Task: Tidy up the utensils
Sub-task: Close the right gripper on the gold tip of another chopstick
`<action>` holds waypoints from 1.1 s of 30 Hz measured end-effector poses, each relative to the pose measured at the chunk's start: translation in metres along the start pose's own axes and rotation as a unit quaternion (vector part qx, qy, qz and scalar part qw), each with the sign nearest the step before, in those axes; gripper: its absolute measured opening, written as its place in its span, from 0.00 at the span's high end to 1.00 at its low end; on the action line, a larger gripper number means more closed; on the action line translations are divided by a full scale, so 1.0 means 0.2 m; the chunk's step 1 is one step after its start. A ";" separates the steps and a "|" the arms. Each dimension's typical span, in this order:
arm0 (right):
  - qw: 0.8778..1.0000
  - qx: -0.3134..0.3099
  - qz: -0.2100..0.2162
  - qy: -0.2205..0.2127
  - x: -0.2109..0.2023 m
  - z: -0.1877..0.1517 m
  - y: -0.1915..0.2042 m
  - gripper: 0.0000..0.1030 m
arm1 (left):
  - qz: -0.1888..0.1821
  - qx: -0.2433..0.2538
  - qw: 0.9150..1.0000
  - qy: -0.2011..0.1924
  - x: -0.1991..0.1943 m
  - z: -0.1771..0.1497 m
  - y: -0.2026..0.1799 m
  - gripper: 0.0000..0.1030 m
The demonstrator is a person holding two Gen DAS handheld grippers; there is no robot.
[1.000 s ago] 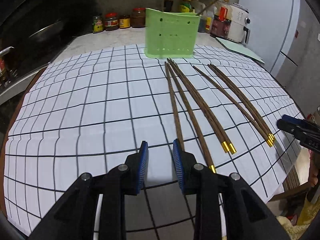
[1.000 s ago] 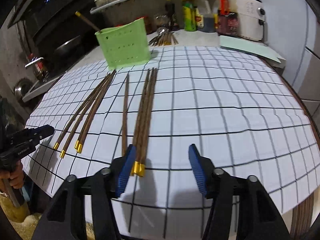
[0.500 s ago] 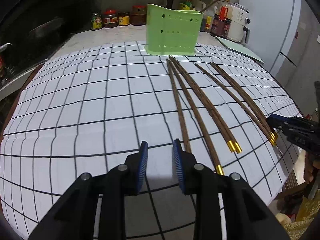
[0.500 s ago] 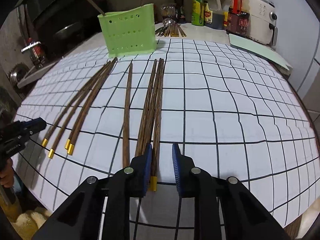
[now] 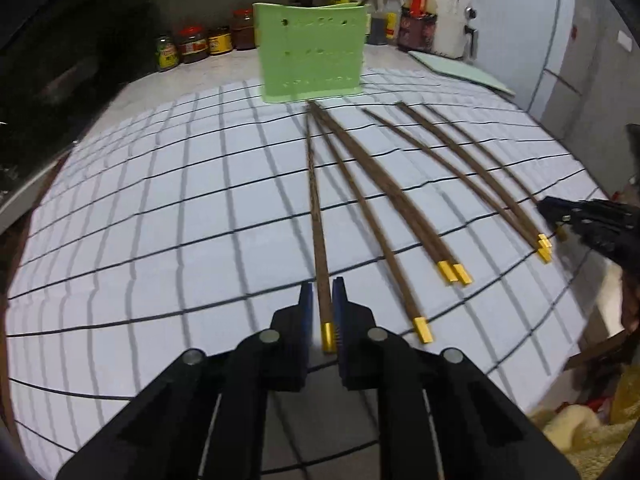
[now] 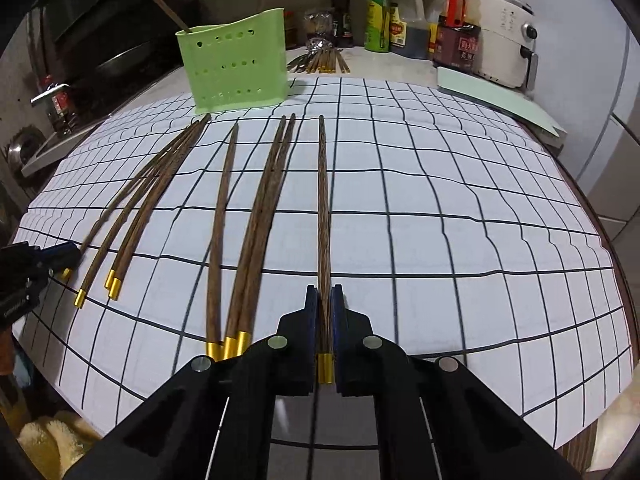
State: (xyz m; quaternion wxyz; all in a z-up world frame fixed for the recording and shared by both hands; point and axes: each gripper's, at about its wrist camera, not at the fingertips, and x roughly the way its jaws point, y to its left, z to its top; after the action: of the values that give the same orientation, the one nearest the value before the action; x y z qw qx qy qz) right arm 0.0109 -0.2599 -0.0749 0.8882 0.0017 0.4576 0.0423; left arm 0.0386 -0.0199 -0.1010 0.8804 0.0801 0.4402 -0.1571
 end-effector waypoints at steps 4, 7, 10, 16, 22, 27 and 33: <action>1.000 0.004 -0.001 -0.008 -0.01 -0.02 -0.04 0.89 | 0.030 -0.009 1.000 0.005 0.00 0.00 0.10 0.90; 1.000 -0.005 0.013 -0.014 -0.03 -0.05 -0.04 0.82 | 0.008 -0.016 1.000 0.001 -0.02 -0.01 0.14 0.90; 0.999 -0.024 0.025 -0.018 -0.05 -0.09 -0.01 0.60 | -0.015 -0.015 1.000 -0.006 -0.05 -0.05 0.14 0.90; 0.999 -0.019 0.027 -0.028 -0.08 -0.12 -0.03 0.61 | -0.037 -0.003 0.999 -0.019 -0.09 -0.12 0.12 0.87; 0.999 -0.015 0.027 -0.033 -0.07 -0.12 -0.03 0.61 | -0.033 0.005 0.999 -0.023 -0.09 -0.13 0.09 0.83; 0.999 -0.016 0.030 -0.035 -0.07 -0.12 -0.03 0.60 | -0.016 0.012 1.000 -0.023 -0.07 -0.11 0.06 0.81; 0.999 -0.014 0.023 -0.044 -0.05 -0.10 -0.02 0.60 | -0.011 -0.024 0.999 -0.024 -0.04 -0.06 0.09 0.81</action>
State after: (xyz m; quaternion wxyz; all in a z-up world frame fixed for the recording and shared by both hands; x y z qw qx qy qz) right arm -0.0113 -0.2660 -0.0782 0.9060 0.0015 0.4177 0.0686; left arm 0.0315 0.0021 -0.1029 0.8907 0.0506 0.4233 -0.1579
